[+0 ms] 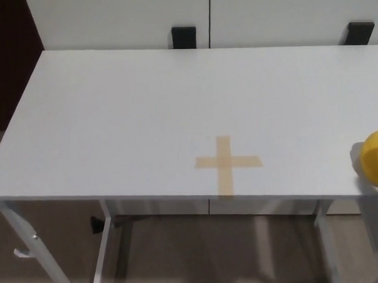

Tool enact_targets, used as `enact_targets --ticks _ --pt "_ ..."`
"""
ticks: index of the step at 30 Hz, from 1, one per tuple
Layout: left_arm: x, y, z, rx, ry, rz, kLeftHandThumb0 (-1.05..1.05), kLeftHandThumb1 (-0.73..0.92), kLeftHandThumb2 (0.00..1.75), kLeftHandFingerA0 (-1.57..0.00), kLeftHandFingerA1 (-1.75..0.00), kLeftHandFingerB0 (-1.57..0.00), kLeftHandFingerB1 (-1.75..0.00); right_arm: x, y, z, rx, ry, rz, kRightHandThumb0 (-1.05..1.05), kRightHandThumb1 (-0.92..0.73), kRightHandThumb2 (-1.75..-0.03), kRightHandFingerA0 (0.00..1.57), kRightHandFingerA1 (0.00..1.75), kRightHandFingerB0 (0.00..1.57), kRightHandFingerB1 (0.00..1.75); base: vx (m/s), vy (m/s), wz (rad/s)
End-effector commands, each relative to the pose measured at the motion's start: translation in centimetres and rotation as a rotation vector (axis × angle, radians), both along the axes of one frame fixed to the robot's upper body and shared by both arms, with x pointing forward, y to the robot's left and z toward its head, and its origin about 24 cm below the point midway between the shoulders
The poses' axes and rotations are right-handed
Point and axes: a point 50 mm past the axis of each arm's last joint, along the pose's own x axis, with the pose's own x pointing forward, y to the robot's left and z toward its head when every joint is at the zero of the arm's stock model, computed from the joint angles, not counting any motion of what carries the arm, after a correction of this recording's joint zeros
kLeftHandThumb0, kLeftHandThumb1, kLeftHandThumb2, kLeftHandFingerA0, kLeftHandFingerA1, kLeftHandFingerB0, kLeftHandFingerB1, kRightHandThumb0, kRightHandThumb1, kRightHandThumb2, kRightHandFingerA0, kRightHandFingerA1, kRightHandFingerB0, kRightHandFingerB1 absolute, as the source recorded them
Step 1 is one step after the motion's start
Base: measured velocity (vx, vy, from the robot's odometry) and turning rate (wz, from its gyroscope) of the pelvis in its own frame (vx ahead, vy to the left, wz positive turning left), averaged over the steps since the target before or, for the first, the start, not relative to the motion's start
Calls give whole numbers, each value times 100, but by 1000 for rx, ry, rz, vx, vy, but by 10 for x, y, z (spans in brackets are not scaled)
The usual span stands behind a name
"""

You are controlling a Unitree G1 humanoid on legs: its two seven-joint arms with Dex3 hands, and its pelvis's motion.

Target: The robot uses its right hand to push the yellow duck toy to the center of the white desk.

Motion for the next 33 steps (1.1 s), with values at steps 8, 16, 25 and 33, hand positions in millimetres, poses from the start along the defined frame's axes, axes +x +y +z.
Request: enact_targets --ticks 8,16,25,33 --pt "1 3 2 7 7 -1 9 -33 115 -124 -91 -117 -87 18 18 -41 3 129 -34 -78 -92 -74 14 37 21 37 0 0 0" --pt "2 0 1 6 -2 -18 5 -40 126 -126 -89 -119 -86 19 34 -60 18 174 14 -90 -79 -88 13 42 14 40 0 0 0" --pt "-1 -2 -2 1 20 -12 8 -35 116 -125 -90 -119 -86 18 41 -73 30 199 9 -83 -92 -76 17 38 21 37 0 0 0" --pt "-3 -5 -4 -11 18 -13 0 -38 125 -127 -91 -118 -87 25 55 -77 94 167 -11 -81 -92 -78 22 40 24 39 0 0 0"
